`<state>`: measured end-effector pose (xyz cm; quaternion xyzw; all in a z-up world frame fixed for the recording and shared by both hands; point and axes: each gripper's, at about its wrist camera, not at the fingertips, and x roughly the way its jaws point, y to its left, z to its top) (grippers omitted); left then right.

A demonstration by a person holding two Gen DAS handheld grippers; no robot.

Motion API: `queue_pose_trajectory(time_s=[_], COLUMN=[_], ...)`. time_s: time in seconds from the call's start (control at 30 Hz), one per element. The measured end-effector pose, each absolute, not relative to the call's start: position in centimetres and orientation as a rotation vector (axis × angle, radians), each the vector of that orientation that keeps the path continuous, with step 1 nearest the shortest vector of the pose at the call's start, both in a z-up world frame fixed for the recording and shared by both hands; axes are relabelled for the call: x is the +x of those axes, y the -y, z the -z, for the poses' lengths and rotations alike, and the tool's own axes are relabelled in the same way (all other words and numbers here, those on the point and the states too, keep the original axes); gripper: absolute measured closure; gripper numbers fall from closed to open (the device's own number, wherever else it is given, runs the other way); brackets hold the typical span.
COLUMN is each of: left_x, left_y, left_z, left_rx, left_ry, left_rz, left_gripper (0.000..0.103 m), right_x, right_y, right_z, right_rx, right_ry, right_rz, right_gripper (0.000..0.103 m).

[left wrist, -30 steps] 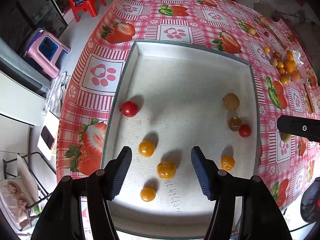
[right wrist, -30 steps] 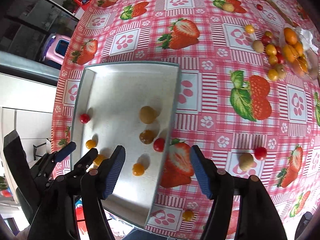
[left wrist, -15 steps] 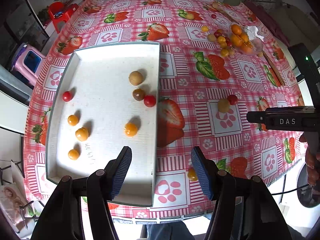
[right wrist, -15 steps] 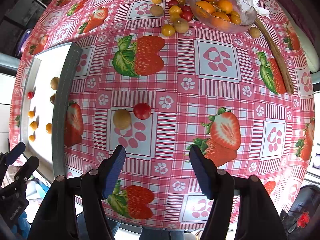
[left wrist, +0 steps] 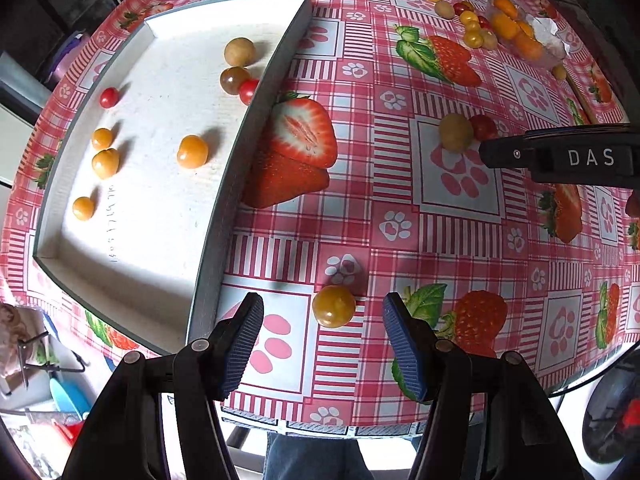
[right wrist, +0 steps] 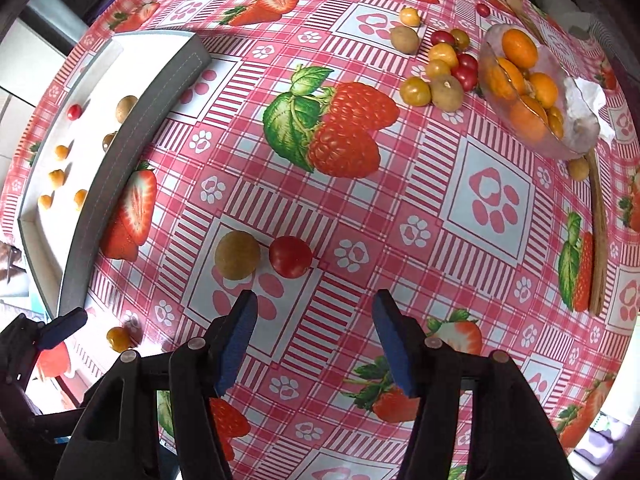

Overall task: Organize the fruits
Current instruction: 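Grasp a yellow tomato with the left tool while the right tool grasps a red tomato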

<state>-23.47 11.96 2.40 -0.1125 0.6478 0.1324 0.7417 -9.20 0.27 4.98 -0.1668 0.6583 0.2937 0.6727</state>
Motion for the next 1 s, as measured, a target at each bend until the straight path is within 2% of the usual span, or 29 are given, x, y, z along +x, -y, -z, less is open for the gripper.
queue_pose_trajectory(time_s=[0.2,0.37,0.4,0.43,0.47,0.5,0.53,0.8,1.0], left_x=[-23.7,-23.9,-24.0,-24.0,-24.1,-24.0,-23.8,-24.5,-25.4], left_y=[-12.4,-12.7,-12.7,-12.6,-12.5,-12.2,-12.0,-12.9,-12.8], left_z=[-1.3,-1.2,-1.2,-1.2,-1.4,-1.6,-1.7,-2.1,-3.1], left_rx=[-0.309,-0.324,-0.326,-0.327,-0.323,-0.319,-0.317,-0.487,-0.478], left_ry=[-1.427,-1.420,-1.419,-1.414,-1.409,-1.407,-1.410,-1.408,-1.421], left_rz=[-0.341,-0.357,-0.359,-0.359,-0.354,-0.342,-0.328,-0.288,-0.281], left_gripper=[0.040,0.040,0.043,0.047,0.058,0.072,0.080,0.080,0.080], right_x=[-9.0,-9.0,-8.9,-8.9,-8.8,-8.7,-8.5,-6.9,-7.5], right_y=[-2.6,-4.3,-4.5,-4.6,-4.7,-5.0,-5.0,-0.2,2.4], right_z=[-4.4,-3.9,-4.0,-4.0,-4.0,-4.0,-4.0,-5.5,-6.5], right_rx=[-0.461,-0.475,-0.474,-0.471,-0.465,-0.454,-0.437,-0.263,-0.171], right_ry=[-1.421,-1.405,-1.401,-1.398,-1.401,-1.407,-1.417,-1.511,-1.560], right_rz=[-0.735,-0.752,-0.754,-0.756,-0.759,-0.760,-0.761,-0.724,-0.697], right_gripper=[0.046,0.058,0.064,0.076,0.080,0.080,0.080,0.080,0.080])
